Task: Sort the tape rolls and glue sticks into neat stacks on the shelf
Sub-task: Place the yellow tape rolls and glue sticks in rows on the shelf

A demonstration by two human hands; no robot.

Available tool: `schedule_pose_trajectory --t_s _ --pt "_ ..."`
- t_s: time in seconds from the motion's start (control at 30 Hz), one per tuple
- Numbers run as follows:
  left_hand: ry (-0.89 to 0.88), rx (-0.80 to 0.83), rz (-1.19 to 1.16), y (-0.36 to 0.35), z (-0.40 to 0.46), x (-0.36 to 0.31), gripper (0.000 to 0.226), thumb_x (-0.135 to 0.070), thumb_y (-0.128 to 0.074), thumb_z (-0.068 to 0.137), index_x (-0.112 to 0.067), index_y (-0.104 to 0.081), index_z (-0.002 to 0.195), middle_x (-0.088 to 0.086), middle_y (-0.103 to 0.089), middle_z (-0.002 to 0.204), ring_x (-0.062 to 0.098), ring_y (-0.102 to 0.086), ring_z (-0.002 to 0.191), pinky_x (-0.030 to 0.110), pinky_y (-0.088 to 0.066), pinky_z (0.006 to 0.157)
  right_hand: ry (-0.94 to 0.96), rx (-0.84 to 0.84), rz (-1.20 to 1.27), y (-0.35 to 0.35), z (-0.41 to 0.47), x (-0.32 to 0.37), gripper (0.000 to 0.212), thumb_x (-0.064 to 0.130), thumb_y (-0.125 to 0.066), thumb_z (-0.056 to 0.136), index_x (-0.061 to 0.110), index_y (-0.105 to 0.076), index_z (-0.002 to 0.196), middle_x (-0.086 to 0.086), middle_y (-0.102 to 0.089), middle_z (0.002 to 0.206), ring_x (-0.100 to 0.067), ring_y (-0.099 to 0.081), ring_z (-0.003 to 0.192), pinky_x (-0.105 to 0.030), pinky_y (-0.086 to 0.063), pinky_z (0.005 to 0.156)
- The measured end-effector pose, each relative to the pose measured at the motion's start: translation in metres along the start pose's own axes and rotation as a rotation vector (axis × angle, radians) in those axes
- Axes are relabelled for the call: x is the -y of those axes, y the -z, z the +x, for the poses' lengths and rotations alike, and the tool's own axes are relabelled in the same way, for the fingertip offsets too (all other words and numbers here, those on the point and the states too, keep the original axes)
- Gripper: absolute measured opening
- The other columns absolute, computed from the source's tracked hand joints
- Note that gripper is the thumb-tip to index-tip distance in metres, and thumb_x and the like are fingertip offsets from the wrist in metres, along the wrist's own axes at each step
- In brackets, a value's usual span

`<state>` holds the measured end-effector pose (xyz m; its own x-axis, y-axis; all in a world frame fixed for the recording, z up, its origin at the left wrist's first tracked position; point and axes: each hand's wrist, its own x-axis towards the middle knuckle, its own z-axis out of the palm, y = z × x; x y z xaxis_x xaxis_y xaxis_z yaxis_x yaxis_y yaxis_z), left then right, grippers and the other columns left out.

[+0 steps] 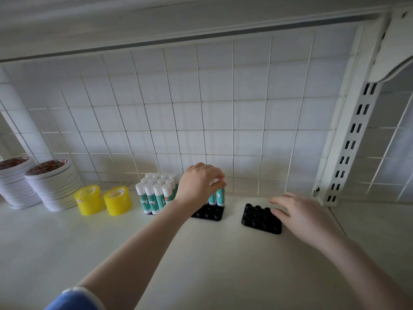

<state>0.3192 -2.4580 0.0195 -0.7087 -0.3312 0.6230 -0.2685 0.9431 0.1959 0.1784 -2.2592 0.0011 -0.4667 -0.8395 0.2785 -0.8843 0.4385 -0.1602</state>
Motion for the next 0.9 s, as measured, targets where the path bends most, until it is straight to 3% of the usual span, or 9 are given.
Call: schedule_pose_trajectory --t_s 0.17,0.43,0.53,0.7,0.9 --pt "-0.011 -0.039 0.055 -0.001 -0.004 -0.002 0.012 -0.022 -0.075 0.076 -0.014 -0.072 0.085 -0.002 -0.071 0.079 0.023 -0.064 0.074 0.028 -0.042 0.068 0.005 -0.016 0.011 0.0 -0.002 0.001 0.034 0.039 -0.044 0.097 0.031 -0.054 0.128 0.014 -0.055 0.127 -0.01 -0.056 0.109 -0.023 -0.04 0.082" --pt "0.065 -0.008 0.07 0.006 -0.002 -0.011 0.029 -0.031 -0.066 0.085 -0.017 -0.067 0.11 -0.003 -0.068 0.104 0.018 -0.059 0.098 0.022 -0.035 0.076 0.025 -0.053 0.085 0.001 -0.005 -0.004 0.033 0.036 -0.046 0.096 0.028 -0.055 0.127 0.011 -0.058 0.124 -0.012 -0.056 0.108 -0.024 -0.04 0.083" --pt "0.078 -0.042 0.075 0.011 -0.006 -0.013 0.032 -0.029 -0.068 0.084 -0.015 -0.067 0.112 0.0 -0.068 0.105 0.021 -0.059 0.101 0.027 -0.04 0.076 0.004 -0.079 0.103 0.005 -0.008 -0.011 0.032 0.033 -0.047 0.096 0.026 -0.057 0.126 0.009 -0.059 0.124 -0.014 -0.056 0.109 -0.025 -0.041 0.083" --pt "0.088 -0.127 0.135 0.024 -0.025 -0.027 0.024 -0.017 -0.076 0.077 -0.01 -0.071 0.099 0.003 -0.07 0.095 0.027 -0.064 0.091 0.029 -0.046 0.065 -0.09 -0.101 0.099 0.019 -0.012 -0.024 0.029 0.028 -0.047 0.095 0.023 -0.061 0.119 0.002 -0.06 0.118 -0.021 -0.057 0.105 -0.029 -0.046 0.08" --pt "0.222 -0.13 0.166 0.039 -0.064 -0.057 0.026 -0.019 -0.072 0.08 -0.008 -0.068 0.104 0.006 -0.068 0.104 0.032 -0.06 0.097 0.037 -0.047 0.078 -0.14 -0.217 0.011 0.03 -0.055 -0.029 0.025 0.026 -0.048 0.093 0.016 -0.061 0.112 -0.002 -0.063 0.111 -0.024 -0.056 0.103 -0.034 -0.046 0.082"
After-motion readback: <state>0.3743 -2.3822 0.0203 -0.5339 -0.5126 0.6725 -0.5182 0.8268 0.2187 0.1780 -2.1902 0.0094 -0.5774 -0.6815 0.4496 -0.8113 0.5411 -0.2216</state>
